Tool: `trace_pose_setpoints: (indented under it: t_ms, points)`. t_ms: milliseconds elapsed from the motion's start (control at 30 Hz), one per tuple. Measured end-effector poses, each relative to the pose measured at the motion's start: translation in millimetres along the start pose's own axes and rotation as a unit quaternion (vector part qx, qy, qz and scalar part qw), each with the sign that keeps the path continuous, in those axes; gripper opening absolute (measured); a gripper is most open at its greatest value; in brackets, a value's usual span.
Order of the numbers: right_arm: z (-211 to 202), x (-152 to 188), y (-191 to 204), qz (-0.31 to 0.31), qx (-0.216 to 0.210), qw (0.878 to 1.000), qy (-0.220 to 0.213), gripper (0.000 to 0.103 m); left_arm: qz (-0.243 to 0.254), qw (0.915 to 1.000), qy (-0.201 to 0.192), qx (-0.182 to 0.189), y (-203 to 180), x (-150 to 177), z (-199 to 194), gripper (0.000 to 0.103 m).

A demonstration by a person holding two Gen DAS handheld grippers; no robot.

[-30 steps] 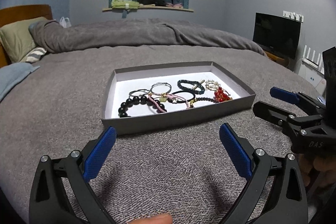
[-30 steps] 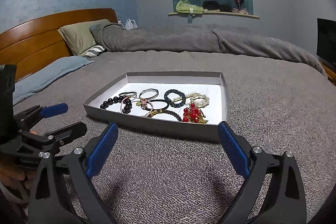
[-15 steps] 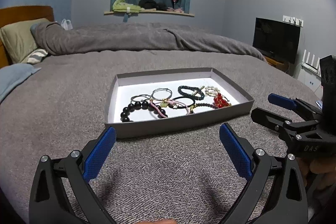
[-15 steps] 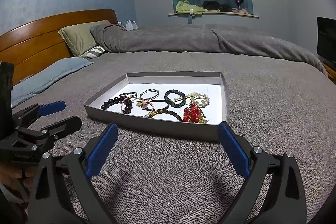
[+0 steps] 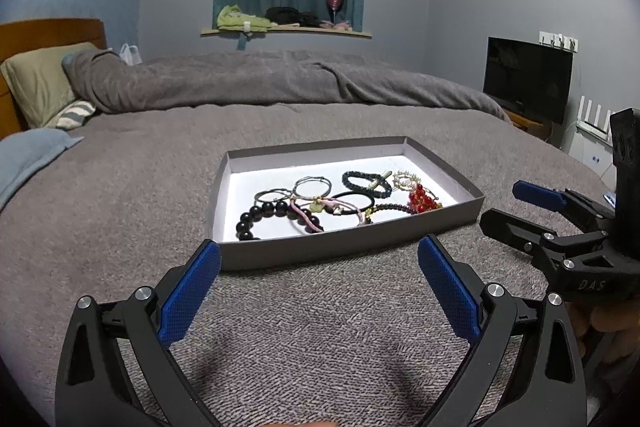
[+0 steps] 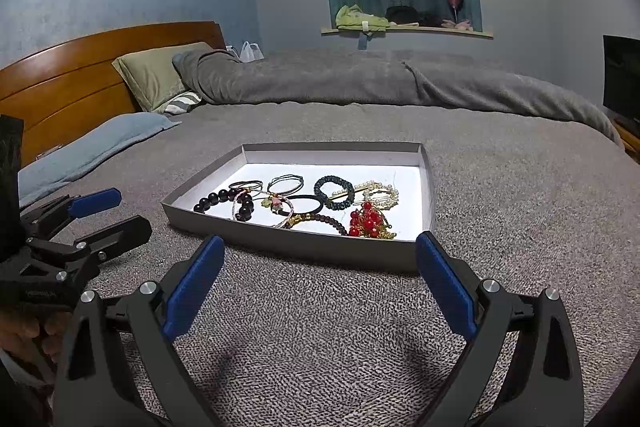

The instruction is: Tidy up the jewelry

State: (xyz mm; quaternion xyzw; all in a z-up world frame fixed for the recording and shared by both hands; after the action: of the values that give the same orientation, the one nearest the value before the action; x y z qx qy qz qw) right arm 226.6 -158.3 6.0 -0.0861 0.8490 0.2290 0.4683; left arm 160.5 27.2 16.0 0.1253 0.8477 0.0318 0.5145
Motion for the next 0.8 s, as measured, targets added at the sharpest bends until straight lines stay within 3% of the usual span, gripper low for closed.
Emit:
trace_pose_setpoints:
  t_ms: [800]
  points:
    - [-0.8, -0.1, 0.1, 0.001, 0.000, 1.000, 0.000, 0.096, 0.004, 1.0000, -0.001, 0.001, -2.3, -0.8, -1.1, 0.098]
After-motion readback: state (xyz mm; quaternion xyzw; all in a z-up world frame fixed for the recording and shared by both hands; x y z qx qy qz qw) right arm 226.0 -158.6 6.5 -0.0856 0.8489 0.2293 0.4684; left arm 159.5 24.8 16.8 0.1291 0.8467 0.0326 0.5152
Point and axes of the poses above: each gripper's, at about its wrist camera, not at the fingertips, and z roughly the way its jaws point, y to its left, x to its underside, the point moved 5 cm from there along z, roughly the way its jaws point, and after that the axes turned 14 degrees about z, right-handed, at the moved point
